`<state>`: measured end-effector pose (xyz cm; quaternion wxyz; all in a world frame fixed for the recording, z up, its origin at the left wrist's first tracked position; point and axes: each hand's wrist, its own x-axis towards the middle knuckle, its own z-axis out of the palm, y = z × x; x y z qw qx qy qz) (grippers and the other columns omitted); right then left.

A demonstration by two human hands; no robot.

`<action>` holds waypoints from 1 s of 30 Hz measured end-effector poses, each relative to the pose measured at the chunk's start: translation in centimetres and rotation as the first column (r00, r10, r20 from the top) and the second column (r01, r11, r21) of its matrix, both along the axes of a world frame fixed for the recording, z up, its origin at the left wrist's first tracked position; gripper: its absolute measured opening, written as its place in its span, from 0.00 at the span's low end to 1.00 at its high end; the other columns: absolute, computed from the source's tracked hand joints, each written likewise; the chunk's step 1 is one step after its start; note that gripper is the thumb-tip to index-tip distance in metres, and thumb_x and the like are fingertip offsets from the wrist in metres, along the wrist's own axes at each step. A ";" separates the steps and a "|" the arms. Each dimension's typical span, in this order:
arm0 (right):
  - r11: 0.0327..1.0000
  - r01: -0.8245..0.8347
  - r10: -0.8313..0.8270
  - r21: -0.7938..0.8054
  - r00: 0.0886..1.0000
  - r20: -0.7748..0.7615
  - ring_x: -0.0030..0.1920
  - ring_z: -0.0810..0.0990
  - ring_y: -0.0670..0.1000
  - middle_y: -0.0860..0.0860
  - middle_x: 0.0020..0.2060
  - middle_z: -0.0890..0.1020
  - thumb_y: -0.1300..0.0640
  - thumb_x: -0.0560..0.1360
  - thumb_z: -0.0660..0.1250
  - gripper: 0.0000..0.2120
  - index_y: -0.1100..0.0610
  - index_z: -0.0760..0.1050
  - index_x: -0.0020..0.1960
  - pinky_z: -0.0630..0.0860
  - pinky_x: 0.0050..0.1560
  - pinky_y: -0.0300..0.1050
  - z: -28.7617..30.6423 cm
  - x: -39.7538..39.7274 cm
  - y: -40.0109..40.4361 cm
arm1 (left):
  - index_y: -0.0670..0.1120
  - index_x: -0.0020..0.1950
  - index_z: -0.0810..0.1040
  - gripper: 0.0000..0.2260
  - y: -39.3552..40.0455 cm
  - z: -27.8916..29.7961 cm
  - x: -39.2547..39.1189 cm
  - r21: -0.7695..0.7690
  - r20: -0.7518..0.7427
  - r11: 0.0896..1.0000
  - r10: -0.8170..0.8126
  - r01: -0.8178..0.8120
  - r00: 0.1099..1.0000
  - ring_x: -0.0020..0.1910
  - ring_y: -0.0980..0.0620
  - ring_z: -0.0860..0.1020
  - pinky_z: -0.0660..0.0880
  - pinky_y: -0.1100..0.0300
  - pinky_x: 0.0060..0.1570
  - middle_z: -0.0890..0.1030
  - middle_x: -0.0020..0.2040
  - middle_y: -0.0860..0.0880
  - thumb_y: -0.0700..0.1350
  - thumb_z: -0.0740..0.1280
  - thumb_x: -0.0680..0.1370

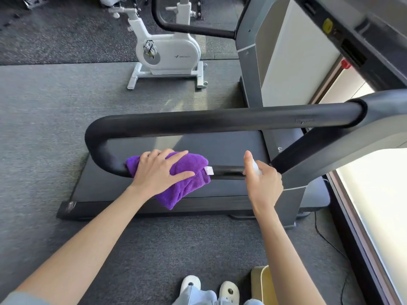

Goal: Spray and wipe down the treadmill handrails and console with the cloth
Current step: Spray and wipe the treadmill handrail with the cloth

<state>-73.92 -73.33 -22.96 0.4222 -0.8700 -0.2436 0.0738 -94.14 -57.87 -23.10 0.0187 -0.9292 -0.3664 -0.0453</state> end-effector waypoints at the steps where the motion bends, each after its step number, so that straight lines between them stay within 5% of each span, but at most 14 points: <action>1: 1.000 0.001 -0.001 -0.001 1.000 -0.002 0.39 0.77 0.65 0.62 0.32 0.79 0.24 0.67 0.46 0.45 0.67 0.73 0.36 0.70 0.43 0.51 -0.1 0.0 0.1 | 0.61 0.70 0.72 0.41 0.2 -0.1 0.0 -0.002 -0.019 1.000 -0.008 0.008 1.000 0.52 0.44 0.79 0.72 0.48 0.55 0.80 0.59 0.52 0.79 0.40 0.69; 10: 1.000 0.003 -0.006 -0.030 0.995 -0.096 0.42 0.80 0.64 0.63 0.36 0.82 0.25 0.66 0.46 0.46 0.68 0.76 0.39 0.69 0.41 0.47 -0.5 1.8 -0.8 | 0.53 0.49 0.83 0.31 -1.3 -1.1 4.5 0.076 0.018 0.991 0.110 -0.111 0.994 0.38 0.44 0.80 0.73 0.54 0.40 0.82 0.39 0.50 0.72 0.49 0.73; 13: 1.000 0.031 -0.031 -0.003 0.989 -0.144 0.39 0.80 0.62 0.57 0.28 0.79 0.26 0.67 0.47 0.43 0.66 0.75 0.34 0.70 0.41 0.47 -0.4 2.8 -2.5 | 0.54 0.50 0.82 0.32 -2.9 -1.3 7.8 0.046 0.013 0.996 0.070 -0.070 0.997 0.38 0.45 0.80 0.73 0.55 0.38 0.82 0.39 0.50 0.72 0.47 0.73; 17: 0.997 0.071 -0.069 0.005 0.989 -0.133 0.39 0.79 0.66 0.63 0.30 0.78 0.26 0.69 0.49 0.42 0.66 0.73 0.35 0.76 0.45 0.51 -0.1 3.4 -4.4 | 0.55 0.58 0.79 0.36 -5.9 -1.5 13.5 0.005 -0.020 1.000 -0.005 0.005 1.000 0.46 0.46 0.80 0.72 0.54 0.43 0.82 0.49 0.49 0.73 0.41 0.72; 20: 0.997 0.076 -0.073 0.019 0.989 -0.128 0.39 0.80 0.66 0.64 0.31 0.79 0.25 0.70 0.49 0.43 0.67 0.73 0.36 0.77 0.46 0.54 0.5 3.4 -4.8 | 0.55 0.66 0.74 0.34 -6.5 -1.4 14.9 -0.039 -0.049 0.997 -0.062 0.060 0.997 0.51 0.44 0.79 0.71 0.54 0.46 0.80 0.56 0.47 0.75 0.48 0.73; 25: 0.996 0.051 -0.037 0.074 0.982 -0.185 0.35 0.81 0.58 0.49 0.22 0.77 0.27 0.71 0.51 0.36 0.56 0.73 0.26 0.75 0.47 0.51 1.3 2.7 -4.4 | 0.57 0.69 0.70 0.39 -3.9 -0.5 8.3 -0.038 -0.074 0.999 -0.026 0.024 0.997 0.52 0.45 0.78 0.67 0.56 0.42 0.79 0.55 0.49 0.79 0.50 0.67; 30: 0.987 0.049 -0.011 0.153 0.972 -0.236 0.30 0.76 0.53 0.45 0.19 0.75 0.28 0.74 0.53 0.36 0.58 0.73 0.28 0.74 0.44 0.50 0.6 2.1 -4.5 | 0.55 0.62 0.77 0.40 -1.4 -0.3 2.5 0.050 0.008 0.998 0.041 -0.041 0.999 0.47 0.42 0.80 0.72 0.52 0.43 0.82 0.49 0.50 0.78 0.46 0.66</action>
